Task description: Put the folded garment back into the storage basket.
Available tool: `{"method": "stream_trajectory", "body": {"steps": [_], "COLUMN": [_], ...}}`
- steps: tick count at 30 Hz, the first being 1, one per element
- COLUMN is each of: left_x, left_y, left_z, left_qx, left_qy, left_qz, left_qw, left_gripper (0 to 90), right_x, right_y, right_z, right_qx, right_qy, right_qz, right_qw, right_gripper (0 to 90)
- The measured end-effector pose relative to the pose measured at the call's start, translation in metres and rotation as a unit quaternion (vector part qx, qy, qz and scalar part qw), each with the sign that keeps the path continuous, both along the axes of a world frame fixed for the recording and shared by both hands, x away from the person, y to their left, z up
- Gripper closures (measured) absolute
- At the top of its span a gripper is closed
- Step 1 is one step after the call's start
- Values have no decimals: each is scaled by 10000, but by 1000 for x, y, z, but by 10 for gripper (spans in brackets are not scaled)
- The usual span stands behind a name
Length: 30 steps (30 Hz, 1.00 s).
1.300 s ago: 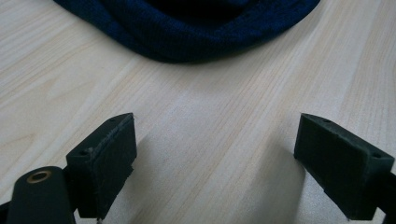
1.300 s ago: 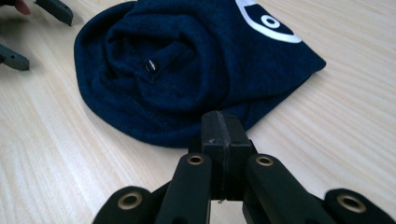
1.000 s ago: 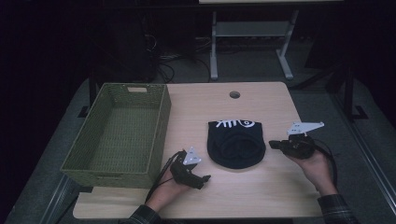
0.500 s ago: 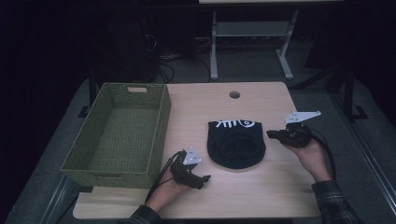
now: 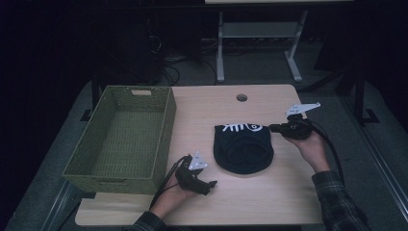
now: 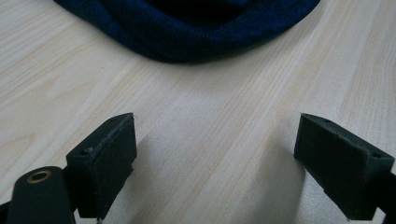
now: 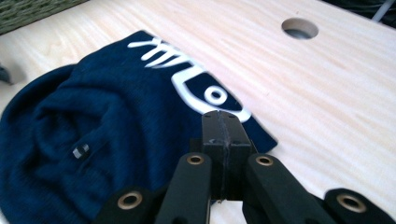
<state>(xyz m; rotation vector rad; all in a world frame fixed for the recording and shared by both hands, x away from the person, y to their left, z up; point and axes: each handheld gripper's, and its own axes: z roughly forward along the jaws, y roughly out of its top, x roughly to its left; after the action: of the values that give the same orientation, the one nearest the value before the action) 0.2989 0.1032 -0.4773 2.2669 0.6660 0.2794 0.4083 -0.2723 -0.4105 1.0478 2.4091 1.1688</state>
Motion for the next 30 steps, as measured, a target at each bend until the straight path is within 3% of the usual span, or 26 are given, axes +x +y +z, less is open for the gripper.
{"method": "stream_trajectory", "body": {"steps": [6, 7, 11, 21, 30], "left_x": [0, 0, 0, 0, 0], "left_y": [0, 0, 0, 0, 0], "left_z": [0, 0, 0, 0, 0], "left_qx": [0, 1, 30, -6, -3], "left_qy": [0, 2, -6, 5, 2], "left_qz": [2, 4, -11, 9, 4], "left_qw": [10000, 10000, 10000, 10000, 10000], "left_gripper": [121, 121, 121, 121, 121], "right_x": [19, 26, 35, 65, 77], "right_y": [6, 9, 12, 18, 14], "right_z": [0, -1, -3, -27, -46], "right_qx": [-58, -125, -114, -341, -391], "right_qy": [-18, 89, 77, 402, 659], "right_qz": [75, 27, -23, -194, -336], "right_qw": [10000, 9999, 9999, 9984, 9965], "right_gripper": [900, 900, 900, 900, 900]}}
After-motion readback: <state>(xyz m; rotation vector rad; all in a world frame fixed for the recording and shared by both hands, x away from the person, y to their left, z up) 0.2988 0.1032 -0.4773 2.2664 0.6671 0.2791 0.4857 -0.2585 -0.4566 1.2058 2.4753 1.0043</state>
